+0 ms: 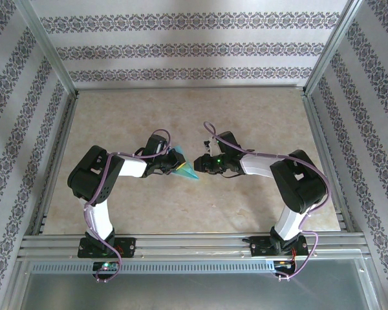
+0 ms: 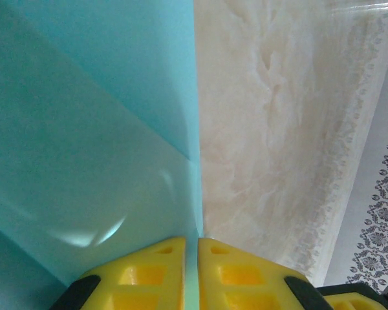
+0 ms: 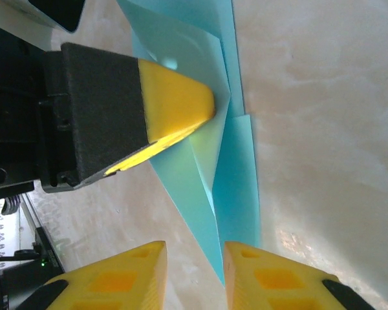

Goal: Fold a paper plane with a square sheet of paper (pick it up from the middle)
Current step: Fourth fold the wing at the center of the table.

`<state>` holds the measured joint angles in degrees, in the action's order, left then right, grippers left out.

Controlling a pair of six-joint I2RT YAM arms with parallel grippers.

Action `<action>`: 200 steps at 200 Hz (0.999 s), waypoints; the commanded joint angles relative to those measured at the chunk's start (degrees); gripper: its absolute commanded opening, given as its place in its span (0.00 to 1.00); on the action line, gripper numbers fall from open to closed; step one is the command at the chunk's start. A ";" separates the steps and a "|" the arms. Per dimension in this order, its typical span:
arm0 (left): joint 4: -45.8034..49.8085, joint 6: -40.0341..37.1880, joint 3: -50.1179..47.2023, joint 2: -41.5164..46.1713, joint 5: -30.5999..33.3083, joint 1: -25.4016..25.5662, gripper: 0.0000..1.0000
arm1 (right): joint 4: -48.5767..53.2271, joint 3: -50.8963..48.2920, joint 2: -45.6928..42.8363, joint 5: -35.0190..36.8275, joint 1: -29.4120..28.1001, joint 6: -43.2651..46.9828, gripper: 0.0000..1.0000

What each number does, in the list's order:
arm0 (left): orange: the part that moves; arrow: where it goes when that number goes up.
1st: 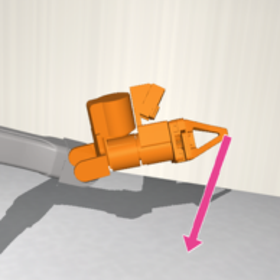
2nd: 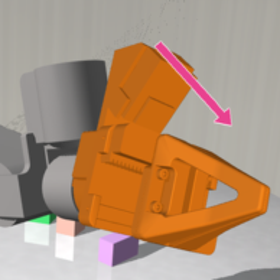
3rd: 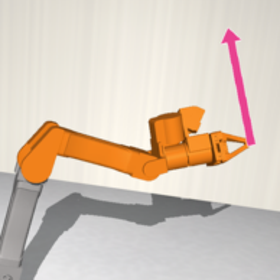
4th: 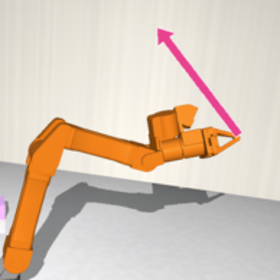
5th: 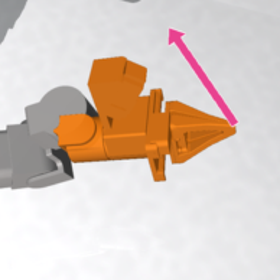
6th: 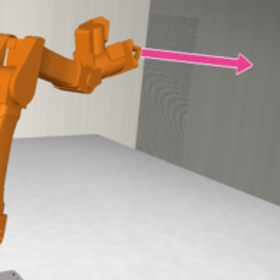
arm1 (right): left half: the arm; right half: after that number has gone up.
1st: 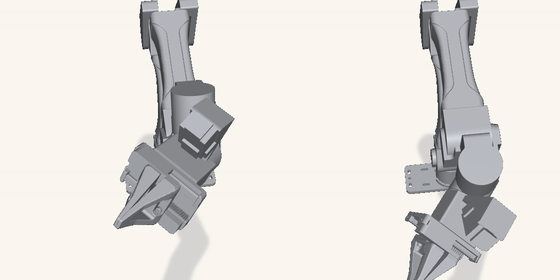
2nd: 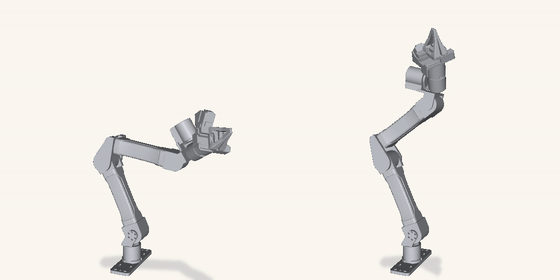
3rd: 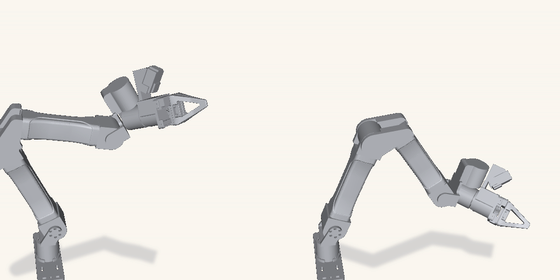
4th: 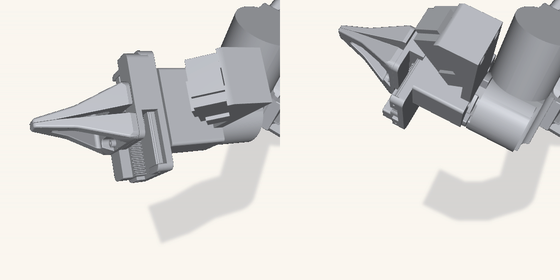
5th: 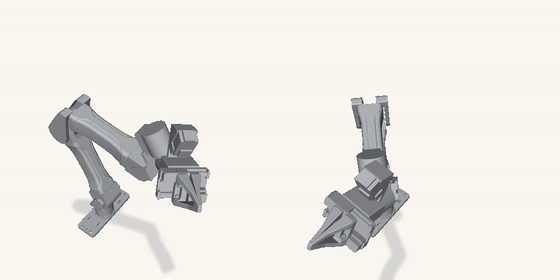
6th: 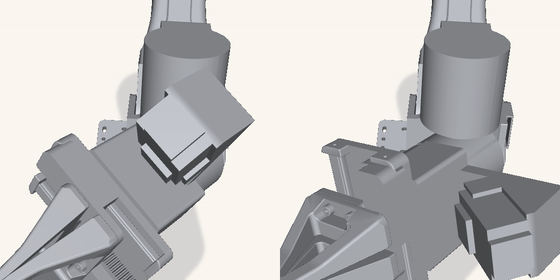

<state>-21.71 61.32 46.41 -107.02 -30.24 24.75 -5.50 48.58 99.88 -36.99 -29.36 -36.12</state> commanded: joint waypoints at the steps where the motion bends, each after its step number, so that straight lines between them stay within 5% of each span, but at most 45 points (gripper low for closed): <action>1: -0.18 -0.32 0.03 -1.43 -0.41 0.28 0.13 | 0.75 0.65 0.04 -1.87 0.18 0.36 0.27; 62: 0.49 -0.24 0.19 -1.64 -0.20 0.30 0.13 | 2.12 5.70 4.50 -4.40 -2.16 3.16 0.09; 200: 1.72 0.46 0.16 -1.52 0.34 0.29 0.13 | 5.18 5.65 9.97 -0.95 -3.29 3.86 0.07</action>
<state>-21.71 61.52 46.41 -107.04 -30.24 24.75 -1.63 54.96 108.44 -39.55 -32.14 -33.10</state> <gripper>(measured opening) 0.131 0.071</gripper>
